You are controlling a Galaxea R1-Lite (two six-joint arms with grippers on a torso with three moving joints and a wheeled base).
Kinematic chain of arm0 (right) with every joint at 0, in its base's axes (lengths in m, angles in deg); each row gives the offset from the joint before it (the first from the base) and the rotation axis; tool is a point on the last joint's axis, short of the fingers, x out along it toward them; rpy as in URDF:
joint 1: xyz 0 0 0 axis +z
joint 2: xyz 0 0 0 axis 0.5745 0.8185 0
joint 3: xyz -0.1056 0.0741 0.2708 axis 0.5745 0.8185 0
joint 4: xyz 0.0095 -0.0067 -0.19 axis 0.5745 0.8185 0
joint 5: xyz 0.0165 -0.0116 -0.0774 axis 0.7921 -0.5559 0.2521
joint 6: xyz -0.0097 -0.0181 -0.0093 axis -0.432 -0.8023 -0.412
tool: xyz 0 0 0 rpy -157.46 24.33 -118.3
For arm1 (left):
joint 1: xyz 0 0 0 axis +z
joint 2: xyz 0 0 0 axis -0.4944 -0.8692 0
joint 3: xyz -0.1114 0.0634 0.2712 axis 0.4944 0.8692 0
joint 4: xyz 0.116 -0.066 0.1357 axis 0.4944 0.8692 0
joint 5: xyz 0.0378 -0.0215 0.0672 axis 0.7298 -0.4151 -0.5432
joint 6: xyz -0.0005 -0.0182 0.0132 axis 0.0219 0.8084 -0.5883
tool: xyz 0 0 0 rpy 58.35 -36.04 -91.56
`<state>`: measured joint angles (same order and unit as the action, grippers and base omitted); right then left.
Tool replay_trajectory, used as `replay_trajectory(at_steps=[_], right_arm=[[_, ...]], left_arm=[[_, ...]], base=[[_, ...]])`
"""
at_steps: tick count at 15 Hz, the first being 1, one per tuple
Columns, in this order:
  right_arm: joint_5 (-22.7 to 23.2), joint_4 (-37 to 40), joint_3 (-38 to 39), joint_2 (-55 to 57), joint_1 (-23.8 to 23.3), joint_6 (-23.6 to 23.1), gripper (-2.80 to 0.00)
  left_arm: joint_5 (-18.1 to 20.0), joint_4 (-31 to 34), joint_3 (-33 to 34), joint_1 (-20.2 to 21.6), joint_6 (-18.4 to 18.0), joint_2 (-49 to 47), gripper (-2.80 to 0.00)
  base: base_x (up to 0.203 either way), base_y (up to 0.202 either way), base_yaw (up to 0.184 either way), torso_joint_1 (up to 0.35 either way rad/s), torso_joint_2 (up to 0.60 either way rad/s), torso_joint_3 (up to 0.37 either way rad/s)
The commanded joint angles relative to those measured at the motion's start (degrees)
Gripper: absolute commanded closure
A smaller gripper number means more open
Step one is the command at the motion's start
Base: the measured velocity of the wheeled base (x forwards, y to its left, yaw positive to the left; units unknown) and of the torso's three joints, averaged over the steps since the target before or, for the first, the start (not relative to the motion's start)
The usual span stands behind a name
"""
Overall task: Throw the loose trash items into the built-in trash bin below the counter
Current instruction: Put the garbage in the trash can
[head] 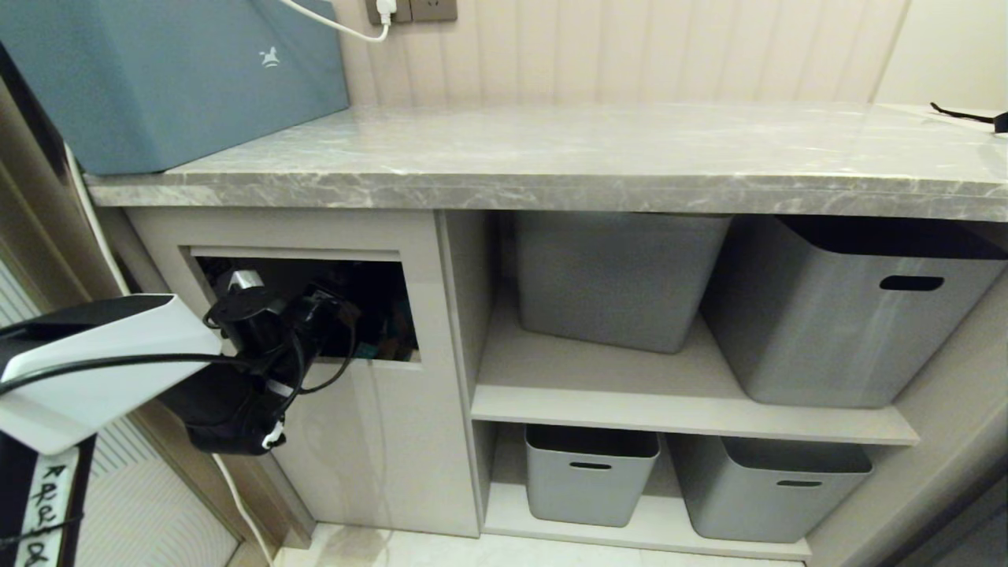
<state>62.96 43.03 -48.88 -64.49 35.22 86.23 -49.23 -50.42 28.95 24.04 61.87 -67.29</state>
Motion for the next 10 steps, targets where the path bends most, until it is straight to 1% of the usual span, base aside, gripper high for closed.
replay_trajectory(at_steps=[1,2,5,9,10], right_arm=[[0.00,0.05,0.01,0.06,0.02,0.01,0.00],[0.00,0.05,0.01,0.06,0.02,0.01,0.00],[0.00,0.05,0.01,0.06,0.02,0.01,0.00],[0.00,0.05,0.01,0.06,0.02,0.01,0.00],[0.00,0.05,0.01,0.06,0.02,0.01,0.00]], left_arm=[[-1.93,-0.53,0.12,0.06,3.15,0.26,-2.80],[-2.28,-0.61,0.22,0.06,4.12,0.34,-2.80],[-2.62,-0.78,0.30,0.06,10.38,0.48,-2.80],[-2.60,-0.83,0.47,0.06,11.95,0.34,-2.80],[-2.65,-0.83,0.44,0.06,13.39,0.34,-2.80]], base=[[0.000,0.000,0.000,0.000,0.00,0.000],[0.000,0.000,0.000,0.000,0.00,0.000],[0.000,0.000,0.000,0.000,0.00,0.000],[0.000,0.000,0.000,0.000,0.00,0.000],[0.000,0.000,0.000,0.000,0.00,0.000]])
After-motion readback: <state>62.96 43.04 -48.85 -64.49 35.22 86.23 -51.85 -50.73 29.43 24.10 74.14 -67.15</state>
